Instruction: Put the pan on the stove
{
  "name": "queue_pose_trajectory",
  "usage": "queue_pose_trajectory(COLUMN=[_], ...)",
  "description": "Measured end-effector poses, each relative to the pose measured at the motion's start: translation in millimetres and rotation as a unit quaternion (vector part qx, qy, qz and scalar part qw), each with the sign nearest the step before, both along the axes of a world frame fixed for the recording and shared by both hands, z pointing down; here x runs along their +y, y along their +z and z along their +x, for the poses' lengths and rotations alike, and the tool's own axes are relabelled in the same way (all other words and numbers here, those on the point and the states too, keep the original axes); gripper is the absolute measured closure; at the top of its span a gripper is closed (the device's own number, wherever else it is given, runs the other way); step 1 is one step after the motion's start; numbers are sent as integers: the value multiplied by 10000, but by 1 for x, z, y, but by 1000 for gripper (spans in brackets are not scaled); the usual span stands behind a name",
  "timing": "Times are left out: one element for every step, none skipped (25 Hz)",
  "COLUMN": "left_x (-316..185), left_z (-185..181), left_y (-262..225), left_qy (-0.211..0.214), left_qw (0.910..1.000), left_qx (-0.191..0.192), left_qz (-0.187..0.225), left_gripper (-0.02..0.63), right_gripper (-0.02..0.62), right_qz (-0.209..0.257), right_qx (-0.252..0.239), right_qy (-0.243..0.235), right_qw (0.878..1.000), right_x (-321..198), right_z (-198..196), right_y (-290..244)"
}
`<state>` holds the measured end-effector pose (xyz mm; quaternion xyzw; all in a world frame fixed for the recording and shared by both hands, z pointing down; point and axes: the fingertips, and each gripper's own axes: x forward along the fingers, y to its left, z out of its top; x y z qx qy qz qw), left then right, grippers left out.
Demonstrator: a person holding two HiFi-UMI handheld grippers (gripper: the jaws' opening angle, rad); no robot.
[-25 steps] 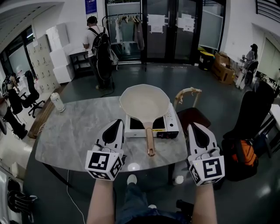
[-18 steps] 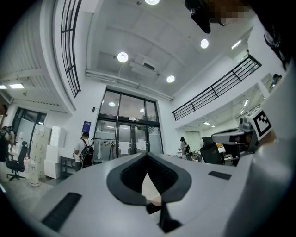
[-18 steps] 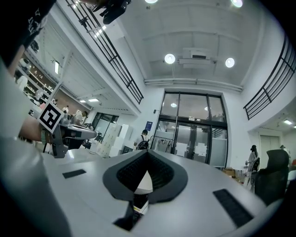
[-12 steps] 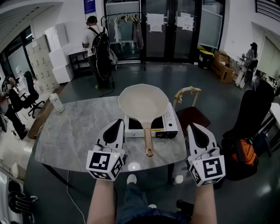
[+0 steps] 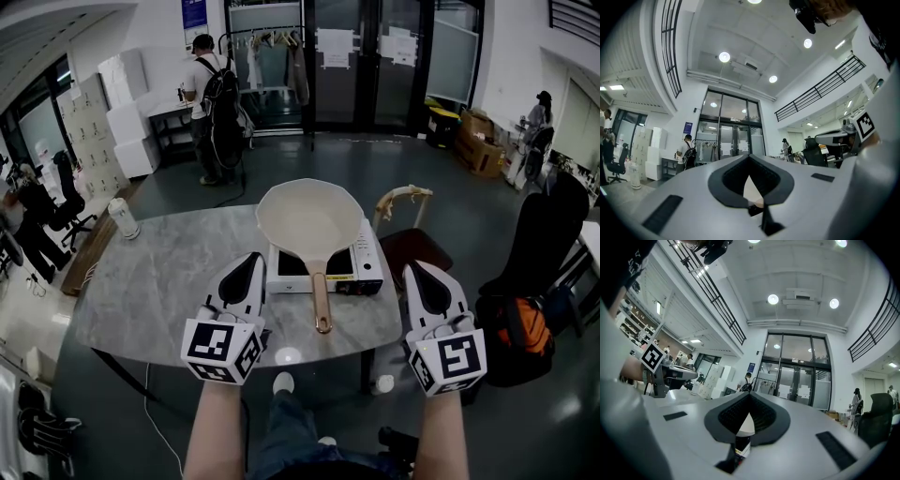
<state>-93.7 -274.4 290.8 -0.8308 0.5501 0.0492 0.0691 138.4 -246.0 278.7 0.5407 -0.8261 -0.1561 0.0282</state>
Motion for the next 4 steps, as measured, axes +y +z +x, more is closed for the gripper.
queue_pose_trajectory(left_x=[0, 0, 0, 0], left_z=[0, 0, 0, 0], left_y=[0, 0, 0, 0], left_qy=[5, 8, 10, 12], left_qw=[10000, 10000, 10000, 10000], left_qx=[-12, -24, -37, -50], left_qz=[1, 0, -1, -2], left_gripper=[595, 595, 595, 595], right_gripper=[571, 571, 571, 571], right_qz=[1, 1, 1, 1], right_qx=[-5, -8, -9, -9], right_qy=[0, -3, -7, -11], right_qw=[10000, 10000, 10000, 10000], right_x=[0, 0, 0, 0], right_z=[0, -1, -1, -2], right_y=[0, 1, 1, 2])
